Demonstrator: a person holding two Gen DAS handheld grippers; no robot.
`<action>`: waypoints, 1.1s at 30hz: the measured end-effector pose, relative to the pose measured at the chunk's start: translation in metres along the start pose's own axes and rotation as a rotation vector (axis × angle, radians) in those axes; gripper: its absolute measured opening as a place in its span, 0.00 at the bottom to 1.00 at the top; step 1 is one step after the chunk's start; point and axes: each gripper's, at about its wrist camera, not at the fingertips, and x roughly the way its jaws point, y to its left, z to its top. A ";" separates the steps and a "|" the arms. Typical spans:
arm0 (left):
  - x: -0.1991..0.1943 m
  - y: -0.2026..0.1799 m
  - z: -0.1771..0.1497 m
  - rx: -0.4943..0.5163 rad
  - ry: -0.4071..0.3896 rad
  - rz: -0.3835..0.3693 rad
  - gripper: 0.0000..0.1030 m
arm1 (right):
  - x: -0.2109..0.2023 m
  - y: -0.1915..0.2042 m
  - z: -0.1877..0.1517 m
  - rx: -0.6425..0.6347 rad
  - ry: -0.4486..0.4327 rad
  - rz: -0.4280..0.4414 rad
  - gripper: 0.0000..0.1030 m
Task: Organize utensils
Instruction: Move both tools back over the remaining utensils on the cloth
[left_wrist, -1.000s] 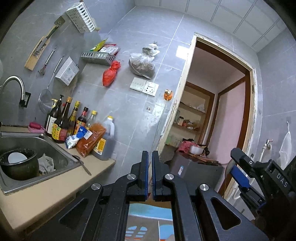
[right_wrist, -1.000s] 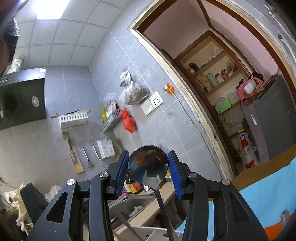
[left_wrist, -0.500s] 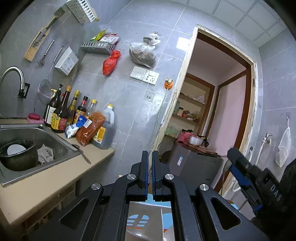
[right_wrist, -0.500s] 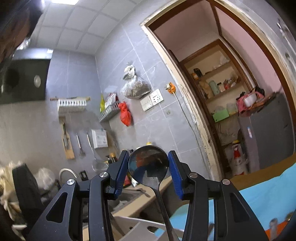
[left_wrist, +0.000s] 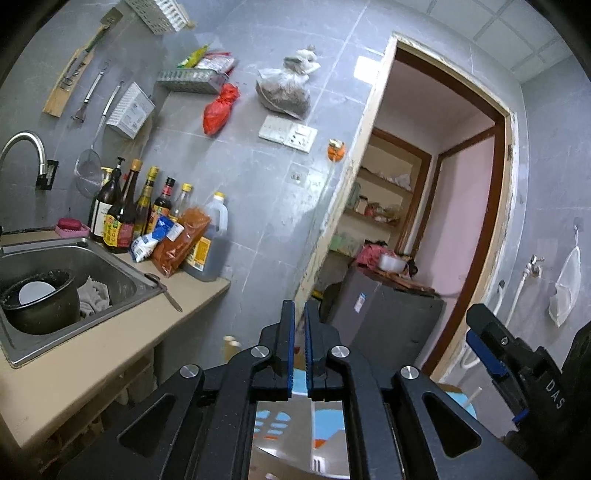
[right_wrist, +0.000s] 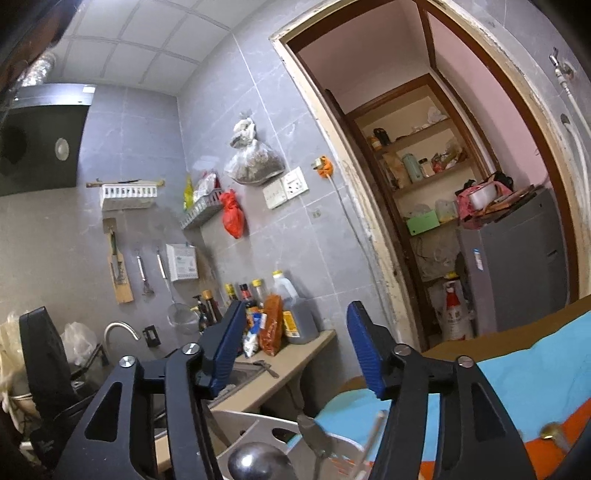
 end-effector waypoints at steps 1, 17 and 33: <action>0.000 -0.003 0.001 0.006 0.012 -0.002 0.09 | -0.003 -0.002 0.004 -0.001 0.009 -0.015 0.59; -0.014 -0.100 -0.003 0.119 0.159 -0.029 0.92 | -0.084 -0.059 0.058 -0.072 0.144 -0.256 1.00; -0.014 -0.167 -0.084 0.170 0.298 0.019 0.93 | -0.148 -0.125 0.048 -0.128 0.269 -0.389 1.00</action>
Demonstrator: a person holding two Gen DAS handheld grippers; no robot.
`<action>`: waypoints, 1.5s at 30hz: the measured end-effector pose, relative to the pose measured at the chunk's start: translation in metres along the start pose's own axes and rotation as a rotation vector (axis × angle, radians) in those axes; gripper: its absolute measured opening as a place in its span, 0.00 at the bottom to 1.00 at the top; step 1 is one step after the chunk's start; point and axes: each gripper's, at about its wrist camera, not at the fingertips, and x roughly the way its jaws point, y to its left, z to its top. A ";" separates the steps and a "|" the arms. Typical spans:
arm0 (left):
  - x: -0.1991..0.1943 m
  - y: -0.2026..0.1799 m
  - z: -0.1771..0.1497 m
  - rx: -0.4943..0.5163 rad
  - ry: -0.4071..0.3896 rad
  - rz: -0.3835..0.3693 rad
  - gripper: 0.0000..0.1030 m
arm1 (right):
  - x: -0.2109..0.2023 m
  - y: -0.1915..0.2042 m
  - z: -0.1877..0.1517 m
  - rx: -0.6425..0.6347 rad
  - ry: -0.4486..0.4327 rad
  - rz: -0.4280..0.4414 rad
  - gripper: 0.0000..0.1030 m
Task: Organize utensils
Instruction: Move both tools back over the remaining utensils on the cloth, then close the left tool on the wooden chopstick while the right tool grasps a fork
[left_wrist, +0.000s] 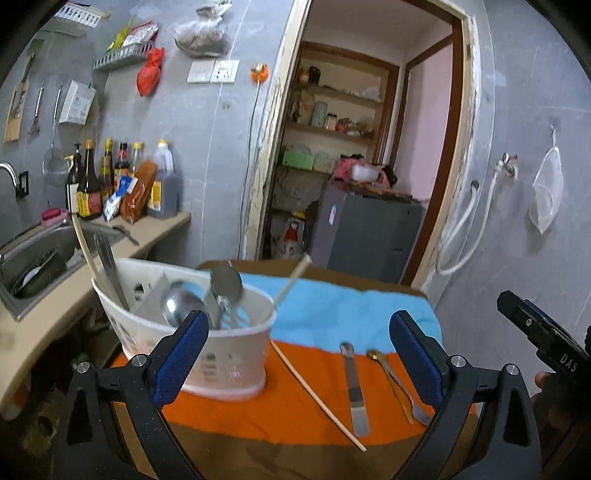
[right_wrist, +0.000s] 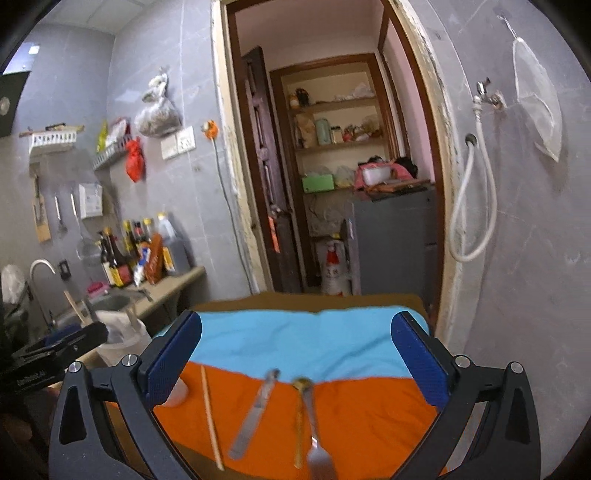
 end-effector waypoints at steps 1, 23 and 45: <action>0.002 -0.002 -0.004 0.002 0.005 0.003 0.93 | 0.001 -0.005 -0.005 0.002 0.011 -0.006 1.00; 0.095 -0.012 -0.080 -0.004 0.363 0.116 0.93 | 0.082 -0.046 -0.079 -0.050 0.457 -0.082 0.87; 0.137 -0.018 -0.084 0.017 0.492 0.059 0.25 | 0.129 -0.024 -0.092 -0.162 0.624 0.054 0.20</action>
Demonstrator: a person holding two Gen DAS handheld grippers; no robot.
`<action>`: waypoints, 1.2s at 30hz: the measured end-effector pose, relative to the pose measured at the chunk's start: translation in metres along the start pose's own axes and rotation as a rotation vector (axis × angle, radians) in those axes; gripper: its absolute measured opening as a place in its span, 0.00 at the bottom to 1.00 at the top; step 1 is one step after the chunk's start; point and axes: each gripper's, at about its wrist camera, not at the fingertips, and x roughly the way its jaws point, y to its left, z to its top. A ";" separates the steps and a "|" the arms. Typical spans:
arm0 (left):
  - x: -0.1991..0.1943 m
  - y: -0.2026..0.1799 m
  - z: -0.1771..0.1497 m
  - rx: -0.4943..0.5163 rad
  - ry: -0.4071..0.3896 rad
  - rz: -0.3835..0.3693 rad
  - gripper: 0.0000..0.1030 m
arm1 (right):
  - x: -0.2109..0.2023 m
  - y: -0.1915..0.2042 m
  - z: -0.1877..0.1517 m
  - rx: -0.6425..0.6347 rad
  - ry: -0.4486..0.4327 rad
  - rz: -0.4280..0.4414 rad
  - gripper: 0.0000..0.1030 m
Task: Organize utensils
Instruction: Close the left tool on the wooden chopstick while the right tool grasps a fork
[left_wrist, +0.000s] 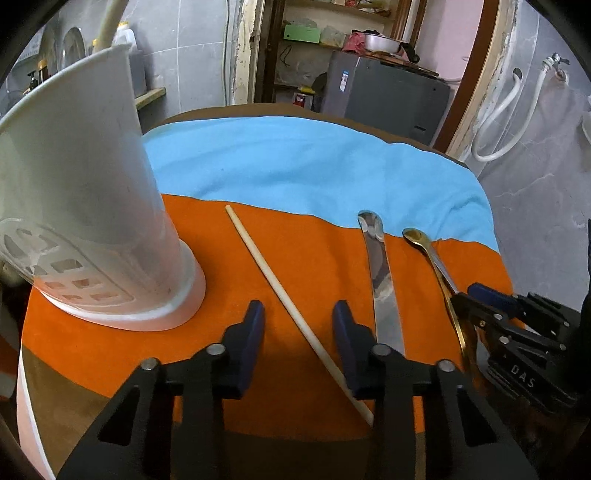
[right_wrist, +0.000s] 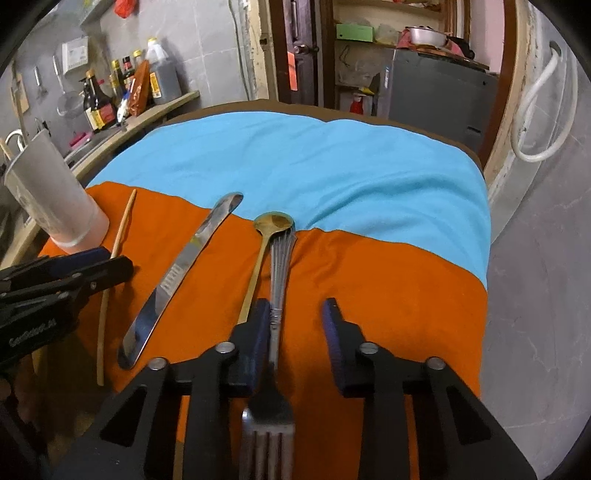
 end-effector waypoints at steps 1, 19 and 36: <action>-0.001 0.001 0.000 0.001 0.000 -0.002 0.23 | -0.001 0.000 -0.001 0.005 0.000 0.000 0.15; -0.010 -0.011 -0.014 0.137 0.070 -0.071 0.02 | -0.019 -0.006 -0.022 0.121 0.020 0.017 0.06; 0.027 -0.024 0.023 0.172 0.153 -0.074 0.05 | 0.017 0.011 0.025 -0.010 0.099 -0.026 0.21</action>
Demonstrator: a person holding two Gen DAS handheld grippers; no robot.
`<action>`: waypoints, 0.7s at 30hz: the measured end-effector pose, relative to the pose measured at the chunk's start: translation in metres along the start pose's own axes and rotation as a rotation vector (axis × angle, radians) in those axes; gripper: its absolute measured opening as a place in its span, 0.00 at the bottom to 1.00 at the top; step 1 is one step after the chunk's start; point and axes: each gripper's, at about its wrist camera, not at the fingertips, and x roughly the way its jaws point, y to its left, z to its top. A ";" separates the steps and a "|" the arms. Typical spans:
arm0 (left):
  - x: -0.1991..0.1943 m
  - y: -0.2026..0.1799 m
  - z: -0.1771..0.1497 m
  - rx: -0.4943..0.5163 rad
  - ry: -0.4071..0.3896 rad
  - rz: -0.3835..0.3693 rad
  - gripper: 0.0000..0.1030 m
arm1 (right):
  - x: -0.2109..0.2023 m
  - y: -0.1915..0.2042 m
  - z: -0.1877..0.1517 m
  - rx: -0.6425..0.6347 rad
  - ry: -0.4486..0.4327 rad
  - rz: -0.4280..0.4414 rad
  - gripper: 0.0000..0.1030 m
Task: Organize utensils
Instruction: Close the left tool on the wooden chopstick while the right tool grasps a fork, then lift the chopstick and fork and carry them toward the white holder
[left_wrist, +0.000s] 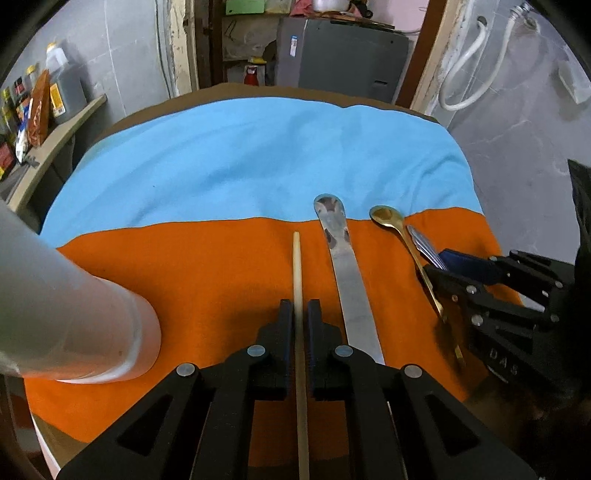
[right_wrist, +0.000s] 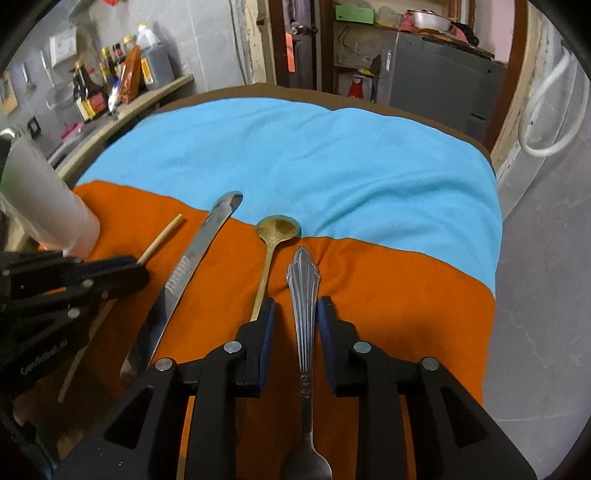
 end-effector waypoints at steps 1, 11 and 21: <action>0.000 0.001 0.000 -0.005 0.002 -0.002 0.05 | 0.000 0.000 0.001 0.003 0.005 0.001 0.21; -0.013 0.006 -0.011 -0.062 -0.064 -0.058 0.02 | -0.005 -0.017 -0.007 0.109 -0.051 0.055 0.10; -0.070 0.004 -0.045 -0.094 -0.305 -0.144 0.02 | -0.068 -0.015 -0.045 0.210 -0.342 0.163 0.10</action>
